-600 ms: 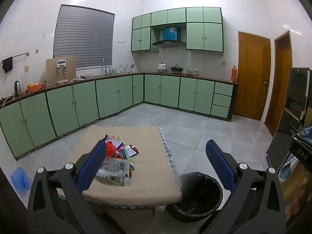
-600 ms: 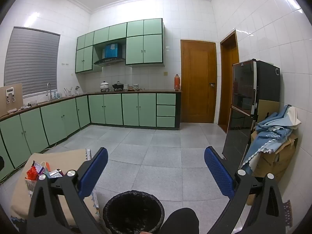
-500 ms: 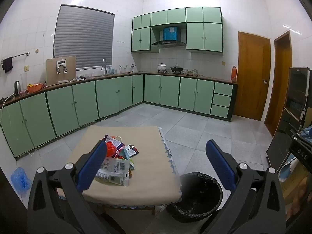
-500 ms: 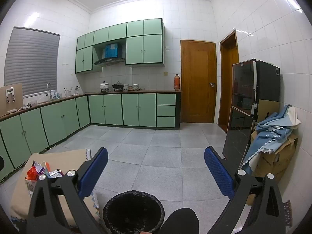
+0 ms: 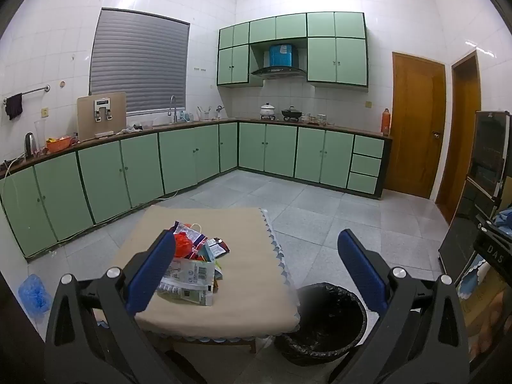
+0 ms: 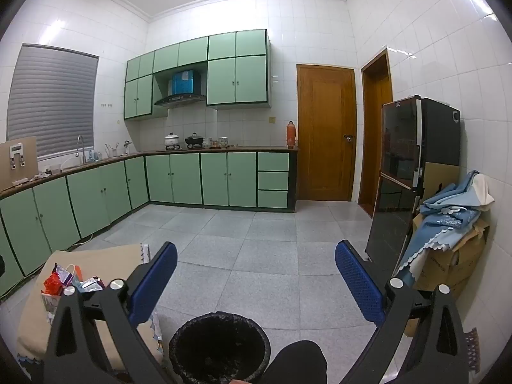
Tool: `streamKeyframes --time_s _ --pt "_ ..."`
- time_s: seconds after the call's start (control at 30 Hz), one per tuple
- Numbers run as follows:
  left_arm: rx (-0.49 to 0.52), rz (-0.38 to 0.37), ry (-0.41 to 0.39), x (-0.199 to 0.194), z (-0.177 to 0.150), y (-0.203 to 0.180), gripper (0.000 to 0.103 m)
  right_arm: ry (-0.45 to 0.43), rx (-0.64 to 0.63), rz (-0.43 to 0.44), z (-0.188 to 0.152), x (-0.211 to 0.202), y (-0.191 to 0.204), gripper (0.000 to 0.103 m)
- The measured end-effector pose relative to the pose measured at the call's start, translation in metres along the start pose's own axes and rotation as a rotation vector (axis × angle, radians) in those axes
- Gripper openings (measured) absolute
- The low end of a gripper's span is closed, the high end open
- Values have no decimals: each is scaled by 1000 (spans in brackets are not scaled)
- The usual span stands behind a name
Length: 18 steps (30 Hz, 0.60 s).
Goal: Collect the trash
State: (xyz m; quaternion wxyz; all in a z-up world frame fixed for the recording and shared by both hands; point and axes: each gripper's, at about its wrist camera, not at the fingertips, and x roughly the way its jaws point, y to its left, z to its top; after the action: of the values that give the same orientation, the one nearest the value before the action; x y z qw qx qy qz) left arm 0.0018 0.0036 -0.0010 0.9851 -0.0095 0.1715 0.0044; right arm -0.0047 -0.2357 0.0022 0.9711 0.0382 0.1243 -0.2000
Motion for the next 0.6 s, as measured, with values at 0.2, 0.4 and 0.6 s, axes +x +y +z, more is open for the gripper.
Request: streamKeyframes --time_s 0.2,0.4,0.6 --pt "-1 8 -1 0 1 1 98 -2 -6 8 1 2 -4 97" --pt "2 15 0 1 2 0 98 3 -12 15 -2 6 2 97" --pt "2 18 -2 -3 4 0 98 5 -13 17 -1 7 4 97"
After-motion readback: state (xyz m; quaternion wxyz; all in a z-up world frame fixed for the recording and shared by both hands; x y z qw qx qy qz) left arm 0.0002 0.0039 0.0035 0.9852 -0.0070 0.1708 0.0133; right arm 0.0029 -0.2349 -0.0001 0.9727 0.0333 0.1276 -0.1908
